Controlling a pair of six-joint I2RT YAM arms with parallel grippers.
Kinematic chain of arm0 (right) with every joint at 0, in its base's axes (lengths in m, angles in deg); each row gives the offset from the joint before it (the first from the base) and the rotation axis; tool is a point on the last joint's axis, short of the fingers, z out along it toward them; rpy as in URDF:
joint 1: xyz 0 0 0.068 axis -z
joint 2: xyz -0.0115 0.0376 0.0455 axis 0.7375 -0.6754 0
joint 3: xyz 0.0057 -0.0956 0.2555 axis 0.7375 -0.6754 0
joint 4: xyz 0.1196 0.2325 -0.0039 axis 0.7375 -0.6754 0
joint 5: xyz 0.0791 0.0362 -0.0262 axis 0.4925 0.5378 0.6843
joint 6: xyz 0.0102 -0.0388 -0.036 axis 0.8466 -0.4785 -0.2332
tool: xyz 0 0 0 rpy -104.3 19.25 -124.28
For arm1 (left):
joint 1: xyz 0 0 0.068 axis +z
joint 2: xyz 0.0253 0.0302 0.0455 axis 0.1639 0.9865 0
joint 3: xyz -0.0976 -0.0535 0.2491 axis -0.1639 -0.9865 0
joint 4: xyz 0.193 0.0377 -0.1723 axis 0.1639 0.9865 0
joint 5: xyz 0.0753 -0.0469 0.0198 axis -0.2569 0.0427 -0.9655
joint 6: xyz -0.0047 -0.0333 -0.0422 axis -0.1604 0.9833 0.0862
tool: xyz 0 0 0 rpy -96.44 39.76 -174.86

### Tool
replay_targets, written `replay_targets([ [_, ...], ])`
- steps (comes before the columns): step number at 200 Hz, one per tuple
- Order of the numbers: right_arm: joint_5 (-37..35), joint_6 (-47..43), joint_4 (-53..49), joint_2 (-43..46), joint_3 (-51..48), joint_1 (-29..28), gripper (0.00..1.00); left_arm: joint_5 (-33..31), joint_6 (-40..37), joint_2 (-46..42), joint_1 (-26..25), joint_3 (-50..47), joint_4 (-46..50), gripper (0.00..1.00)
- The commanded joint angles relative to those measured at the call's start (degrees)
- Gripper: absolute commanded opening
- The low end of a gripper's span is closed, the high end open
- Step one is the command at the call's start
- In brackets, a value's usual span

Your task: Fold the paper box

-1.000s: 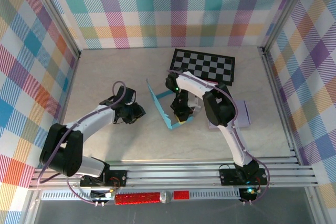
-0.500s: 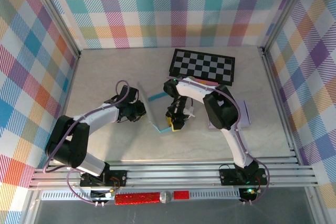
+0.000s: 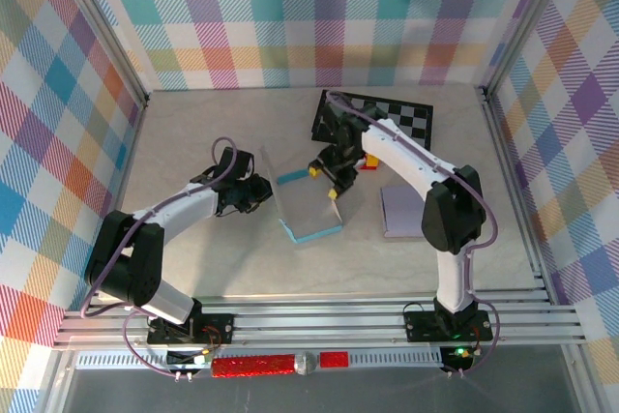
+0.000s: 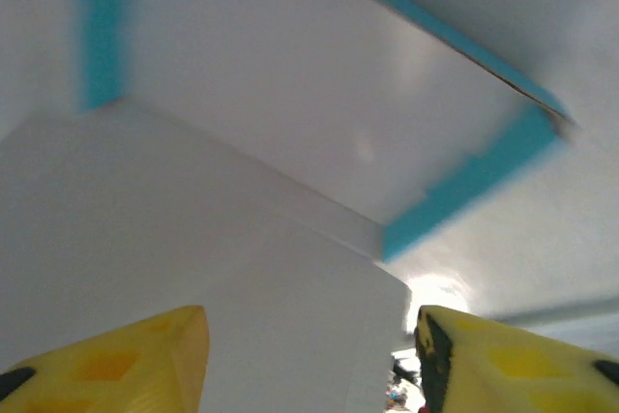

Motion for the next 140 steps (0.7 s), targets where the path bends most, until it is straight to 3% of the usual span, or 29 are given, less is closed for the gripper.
replay_targets([
  [1,1.0,-28.6,8.7,1.3,3.3,-1.5,0.55,2.3,-0.9,0.1,1.1,1.8,-1.5,0.26],
  [16,3.2,-37.2,9.4,2.6,3.6,-2.5,0.56,3.2,-1.4,0.2,1.4,2.5,-2.2,0.26],
  [35,5.8,-41.8,8.7,3.0,5.0,-3.4,0.6,4.3,-1.7,0.6,1.6,3.5,-2.9,0.27],
  [75,7.8,-41.7,1.4,-3.8,14.4,-4.9,0.61,4.8,-1.5,1.7,1.7,4.5,-3.4,0.26],
  [103,5.7,-41.8,-1.9,-6.7,19.7,-6.2,0.6,5.0,-1.5,2.2,1.7,5.0,-3.6,0.26],
  [140,1.1,-40.5,-10.1,-12.7,27.5,-7.5,0.53,4.9,-1.5,2.5,1.7,5.4,-3.4,0.26],
])
